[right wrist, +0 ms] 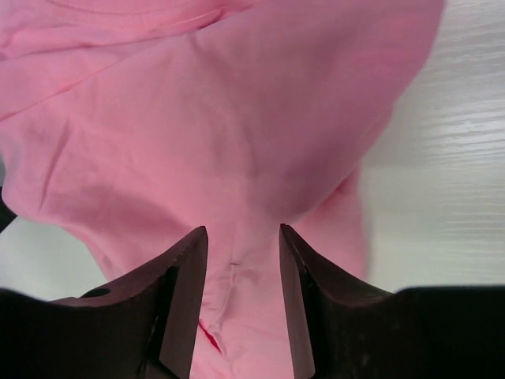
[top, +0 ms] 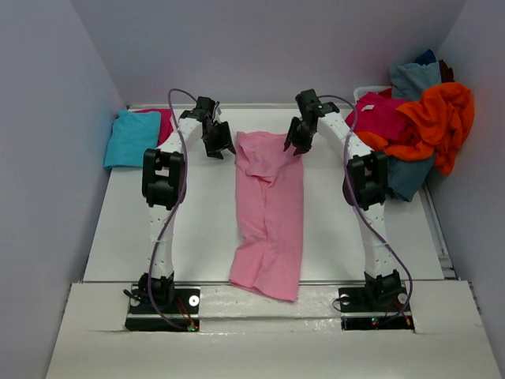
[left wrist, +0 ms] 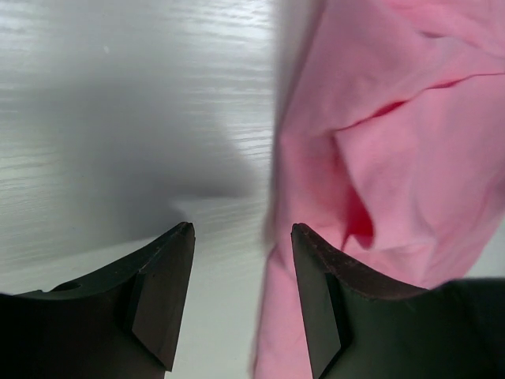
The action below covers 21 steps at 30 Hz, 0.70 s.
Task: Fold and stack the t-shirts
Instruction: Smooth out the rectangle-folded T-shirt at the center of the board.
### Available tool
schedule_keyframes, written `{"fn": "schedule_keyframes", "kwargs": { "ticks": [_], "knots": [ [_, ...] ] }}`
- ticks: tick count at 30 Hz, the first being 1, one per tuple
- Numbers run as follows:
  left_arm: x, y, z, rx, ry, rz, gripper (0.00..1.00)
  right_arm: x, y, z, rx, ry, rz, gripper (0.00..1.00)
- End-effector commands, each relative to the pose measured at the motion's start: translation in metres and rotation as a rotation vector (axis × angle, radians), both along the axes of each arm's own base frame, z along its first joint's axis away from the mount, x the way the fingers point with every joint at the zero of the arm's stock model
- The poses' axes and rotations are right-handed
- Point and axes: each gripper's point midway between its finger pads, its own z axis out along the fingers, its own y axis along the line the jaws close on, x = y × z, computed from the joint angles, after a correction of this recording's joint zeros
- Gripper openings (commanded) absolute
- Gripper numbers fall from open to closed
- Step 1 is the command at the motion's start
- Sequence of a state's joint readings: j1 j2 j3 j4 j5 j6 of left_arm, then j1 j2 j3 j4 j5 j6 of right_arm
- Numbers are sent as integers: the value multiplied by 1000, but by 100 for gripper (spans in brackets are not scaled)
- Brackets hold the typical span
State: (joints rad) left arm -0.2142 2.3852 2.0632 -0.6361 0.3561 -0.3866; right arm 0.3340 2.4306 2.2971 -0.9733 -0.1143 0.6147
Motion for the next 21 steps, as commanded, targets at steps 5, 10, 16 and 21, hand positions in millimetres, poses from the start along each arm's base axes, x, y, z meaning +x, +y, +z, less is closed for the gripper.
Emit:
{"fn": "schedule_keyframes", "kwargs": {
  "ticks": [5, 10, 16, 21],
  "knots": [
    [8, 9, 8, 78, -31, 9, 64, 18, -30, 23, -30, -72, -76, 57],
    [17, 7, 12, 74, -40, 22, 64, 22, -39, 14, -28, -47, -98, 57],
    [19, 17, 1, 131, -20, 56, 64, 23, -64, 1, -50, -12, -150, 60],
    [17, 26, -18, 181, 19, 82, 66, 27, -76, -6, -71, 7, -163, 66]
  ]
}}
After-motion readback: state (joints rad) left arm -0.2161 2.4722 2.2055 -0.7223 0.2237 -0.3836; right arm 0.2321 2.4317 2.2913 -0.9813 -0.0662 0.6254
